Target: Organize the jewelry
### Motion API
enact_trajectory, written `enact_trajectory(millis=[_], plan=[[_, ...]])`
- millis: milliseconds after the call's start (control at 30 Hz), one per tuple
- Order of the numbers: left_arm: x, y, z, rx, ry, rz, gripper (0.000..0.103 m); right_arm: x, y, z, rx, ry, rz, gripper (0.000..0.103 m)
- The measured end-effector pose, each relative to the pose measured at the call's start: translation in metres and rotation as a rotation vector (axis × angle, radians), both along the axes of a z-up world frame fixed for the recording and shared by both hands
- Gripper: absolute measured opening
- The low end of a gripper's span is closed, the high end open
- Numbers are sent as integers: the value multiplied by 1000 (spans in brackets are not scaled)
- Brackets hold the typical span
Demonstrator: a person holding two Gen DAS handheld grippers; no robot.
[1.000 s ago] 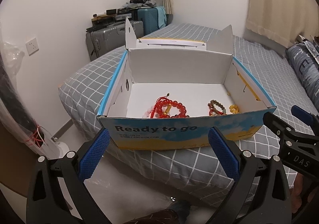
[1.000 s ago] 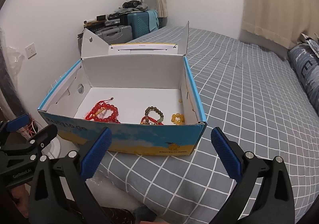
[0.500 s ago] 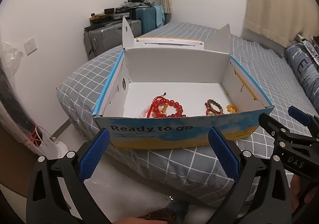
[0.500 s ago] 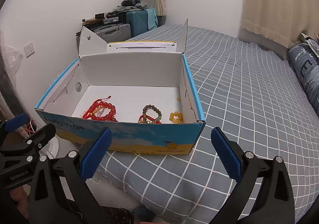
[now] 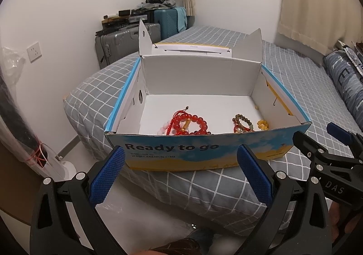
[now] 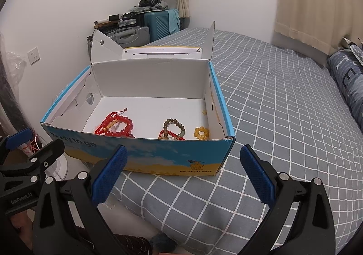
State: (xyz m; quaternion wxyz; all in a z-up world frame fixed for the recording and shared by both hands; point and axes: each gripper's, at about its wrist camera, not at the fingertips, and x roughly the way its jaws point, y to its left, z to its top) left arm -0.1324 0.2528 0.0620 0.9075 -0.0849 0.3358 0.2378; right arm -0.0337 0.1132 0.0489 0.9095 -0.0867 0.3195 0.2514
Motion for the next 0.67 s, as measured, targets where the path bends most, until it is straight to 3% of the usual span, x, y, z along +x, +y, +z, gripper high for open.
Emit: enact_trajectory(millis=[667], plan=[[0,3,0,-19,-9,6,97,1,-2,-3,-4,10,3,95]])
